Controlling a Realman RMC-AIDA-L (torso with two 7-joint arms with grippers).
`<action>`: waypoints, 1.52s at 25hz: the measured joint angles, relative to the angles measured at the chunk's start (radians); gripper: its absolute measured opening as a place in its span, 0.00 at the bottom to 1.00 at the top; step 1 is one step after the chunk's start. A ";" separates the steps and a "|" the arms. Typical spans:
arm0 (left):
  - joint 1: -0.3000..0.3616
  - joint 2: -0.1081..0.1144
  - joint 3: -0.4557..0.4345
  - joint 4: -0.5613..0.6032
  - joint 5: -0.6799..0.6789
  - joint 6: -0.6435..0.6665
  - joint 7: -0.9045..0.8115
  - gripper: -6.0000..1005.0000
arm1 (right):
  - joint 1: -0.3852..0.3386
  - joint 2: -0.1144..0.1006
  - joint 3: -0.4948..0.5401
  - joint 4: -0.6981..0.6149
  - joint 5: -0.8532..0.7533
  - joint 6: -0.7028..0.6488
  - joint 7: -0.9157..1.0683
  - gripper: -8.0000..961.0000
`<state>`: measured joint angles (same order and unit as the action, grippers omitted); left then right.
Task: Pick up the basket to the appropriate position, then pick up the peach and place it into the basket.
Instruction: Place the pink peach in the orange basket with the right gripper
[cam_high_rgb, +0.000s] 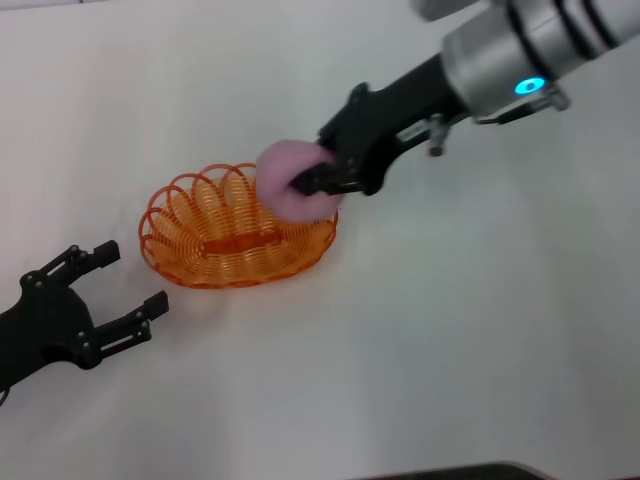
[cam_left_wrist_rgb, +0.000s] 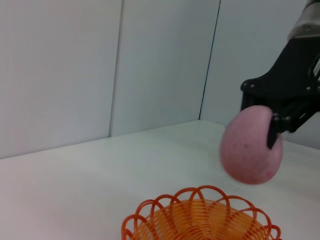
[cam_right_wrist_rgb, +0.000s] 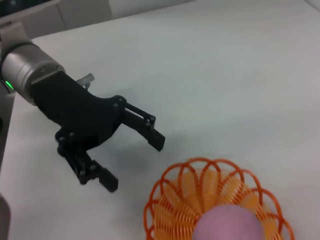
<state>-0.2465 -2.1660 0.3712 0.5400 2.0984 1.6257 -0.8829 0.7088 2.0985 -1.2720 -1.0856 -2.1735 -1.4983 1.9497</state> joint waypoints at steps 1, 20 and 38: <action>0.000 0.000 0.000 0.000 0.000 0.000 0.000 0.88 | 0.006 0.000 -0.029 0.015 0.012 0.034 0.000 0.20; -0.009 0.000 0.000 -0.014 -0.009 -0.001 0.000 0.88 | 0.069 0.001 -0.195 0.276 0.093 0.307 -0.037 0.20; -0.007 0.000 0.000 -0.019 -0.011 -0.001 -0.001 0.88 | 0.064 0.001 -0.197 0.305 0.156 0.308 -0.088 0.72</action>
<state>-0.2539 -2.1660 0.3713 0.5209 2.0876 1.6251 -0.8836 0.7730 2.1000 -1.4689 -0.7807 -2.0173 -1.1901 1.8617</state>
